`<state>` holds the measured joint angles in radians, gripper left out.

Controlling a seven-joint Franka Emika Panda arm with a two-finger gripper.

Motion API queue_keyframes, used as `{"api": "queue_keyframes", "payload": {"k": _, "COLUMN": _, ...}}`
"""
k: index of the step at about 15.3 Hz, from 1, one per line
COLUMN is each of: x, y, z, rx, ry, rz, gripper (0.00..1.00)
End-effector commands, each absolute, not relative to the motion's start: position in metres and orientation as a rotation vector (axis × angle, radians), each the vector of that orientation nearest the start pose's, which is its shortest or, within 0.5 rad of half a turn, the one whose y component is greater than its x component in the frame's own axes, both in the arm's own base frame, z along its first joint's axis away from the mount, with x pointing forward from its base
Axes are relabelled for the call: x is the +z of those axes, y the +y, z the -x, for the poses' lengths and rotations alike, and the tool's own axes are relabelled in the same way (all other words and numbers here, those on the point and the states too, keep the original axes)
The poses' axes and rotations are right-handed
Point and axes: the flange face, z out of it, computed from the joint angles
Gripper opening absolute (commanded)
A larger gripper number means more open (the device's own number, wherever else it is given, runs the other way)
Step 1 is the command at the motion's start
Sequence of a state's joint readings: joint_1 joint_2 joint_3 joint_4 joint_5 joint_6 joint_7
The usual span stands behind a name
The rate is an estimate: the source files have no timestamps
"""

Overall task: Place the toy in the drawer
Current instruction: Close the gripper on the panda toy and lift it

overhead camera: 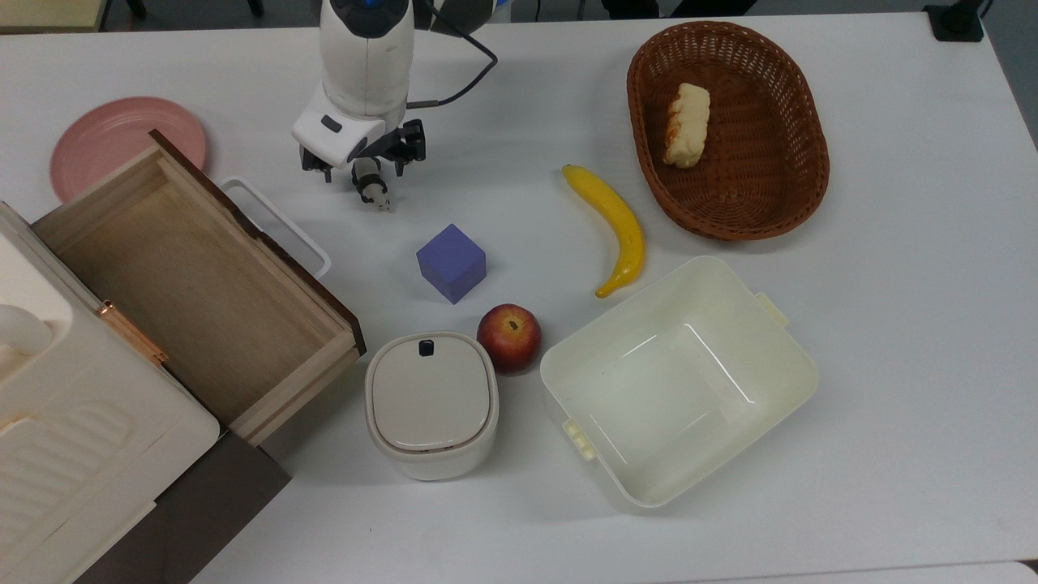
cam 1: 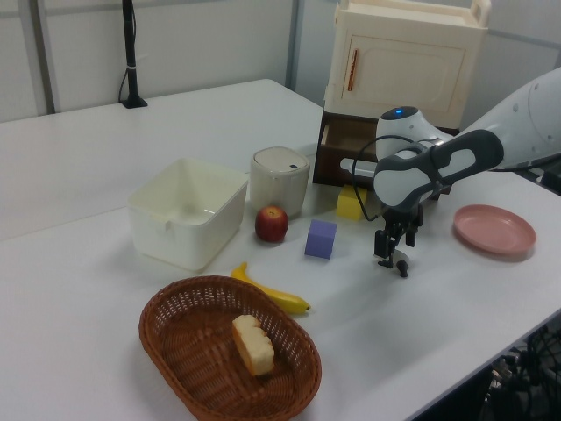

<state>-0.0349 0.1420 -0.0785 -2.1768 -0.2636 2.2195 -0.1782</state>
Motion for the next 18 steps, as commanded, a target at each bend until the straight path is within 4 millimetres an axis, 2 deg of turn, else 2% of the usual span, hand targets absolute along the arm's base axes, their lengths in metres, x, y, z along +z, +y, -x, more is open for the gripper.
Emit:
{"api": "queue_keyframes", "payload": {"k": 1, "x": 0.321, "y": -0.071, "z": -0.542, "rx": 0.184, "ry": -0.400, "rz": 3.327, "gripper": 0.33}}
{"api": "queue_keyframes", "payload": {"k": 2, "x": 0.322, "y": -0.071, "z": -0.542, "rx": 0.182, "ry": -0.400, "rz": 3.327, "gripper": 0.26}}
{"api": "queue_keyframes", "payload": {"k": 5, "x": 0.322, "y": -0.071, "z": -0.542, "rx": 0.182, "ry": -0.398, "rz": 3.326, "gripper": 0.14}}
{"api": "queue_keyframes", "payload": {"k": 15, "x": 0.326, "y": -0.069, "z": -0.543, "rx": 0.168, "ry": -0.396, "rz": 3.329, "gripper": 0.12}}
{"api": "queue_keyframes", "payload": {"k": 18, "x": 0.350, "y": -0.066, "z": -0.556, "rx": 0.086, "ry": -0.275, "rz": 3.354, "gripper": 0.12}}
